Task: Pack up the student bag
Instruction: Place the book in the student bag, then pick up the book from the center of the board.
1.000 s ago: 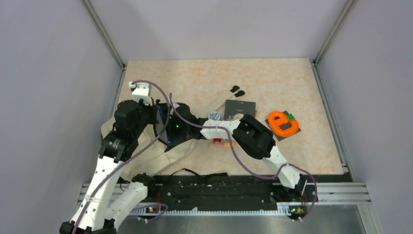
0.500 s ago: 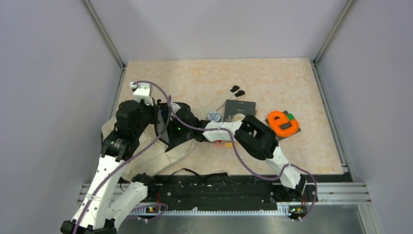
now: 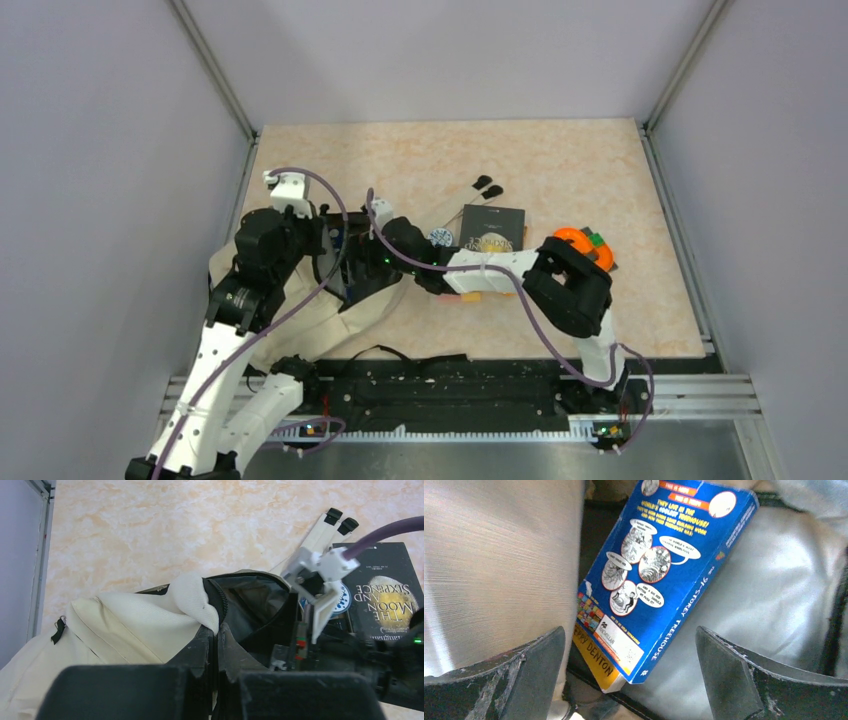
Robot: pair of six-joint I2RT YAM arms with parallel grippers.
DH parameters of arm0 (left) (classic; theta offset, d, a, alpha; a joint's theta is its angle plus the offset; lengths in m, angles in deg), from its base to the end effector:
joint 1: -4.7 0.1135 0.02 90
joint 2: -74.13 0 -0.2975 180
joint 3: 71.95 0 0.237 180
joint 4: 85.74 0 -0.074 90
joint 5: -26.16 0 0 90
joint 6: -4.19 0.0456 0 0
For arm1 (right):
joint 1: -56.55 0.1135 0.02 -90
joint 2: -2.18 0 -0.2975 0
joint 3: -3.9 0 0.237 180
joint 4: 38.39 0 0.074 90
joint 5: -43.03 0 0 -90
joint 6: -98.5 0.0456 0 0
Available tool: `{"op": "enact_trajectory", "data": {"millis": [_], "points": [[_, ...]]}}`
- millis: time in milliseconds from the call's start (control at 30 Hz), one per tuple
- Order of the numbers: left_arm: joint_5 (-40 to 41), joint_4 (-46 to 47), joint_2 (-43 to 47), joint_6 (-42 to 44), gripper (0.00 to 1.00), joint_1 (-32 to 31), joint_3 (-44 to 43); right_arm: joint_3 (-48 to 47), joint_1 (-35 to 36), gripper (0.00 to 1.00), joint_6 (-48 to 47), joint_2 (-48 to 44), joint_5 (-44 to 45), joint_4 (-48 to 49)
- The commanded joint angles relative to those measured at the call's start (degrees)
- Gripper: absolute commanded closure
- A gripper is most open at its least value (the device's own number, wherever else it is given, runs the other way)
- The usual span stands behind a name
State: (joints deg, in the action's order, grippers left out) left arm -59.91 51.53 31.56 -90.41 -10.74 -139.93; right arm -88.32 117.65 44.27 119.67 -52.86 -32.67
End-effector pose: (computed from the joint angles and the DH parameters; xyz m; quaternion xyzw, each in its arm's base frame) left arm 0.1252 -0.0313 0.3809 0.0558 0.8034 -0.0758 0.5880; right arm 0.2299 0.4261 0.2363 -0.2078 0.7895 0.4588 0.3508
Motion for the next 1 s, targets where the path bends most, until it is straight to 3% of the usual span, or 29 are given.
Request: {"op": "enact_trajectory", "data": {"millis": [0, 167, 333, 633, 800, 967], "points": [[0.02, 6.45, 1.62, -0.85, 1.0, 0.15, 0.0, 3.02, 0.33, 0.01, -3.14, -7.61, 4.1, 3.78], [2.62, 6.54, 1.94, -1.17, 1.0, 0.19, 0.68, 8.36, 0.27, 0.01, -6.23, -14.95, 7.49, 1.7], [5.39, 6.04, 1.36, -2.05, 1.0, 0.24, 1.45, 15.42, -2.26, 0.01, -9.34, -26.95, 11.56, -6.29], [4.36, 6.17, 0.68, -2.97, 1.0, 0.24, 1.98, 31.8, -17.07, 0.01, -6.8, -46.75, 10.01, -22.32], [3.61, 6.11, 0.21, -3.2, 1.0, 0.28, 1.99, 39.85, -26.69, 0.01, -3.7, -54.66, 6.32, -25.3], [3.37, 6.01, 0.2, -3.25, 1.0, 0.24, 2.07, 45.77, -35.27, 0.04, 0.63, -55.22, -1.8, -23.23]]}}
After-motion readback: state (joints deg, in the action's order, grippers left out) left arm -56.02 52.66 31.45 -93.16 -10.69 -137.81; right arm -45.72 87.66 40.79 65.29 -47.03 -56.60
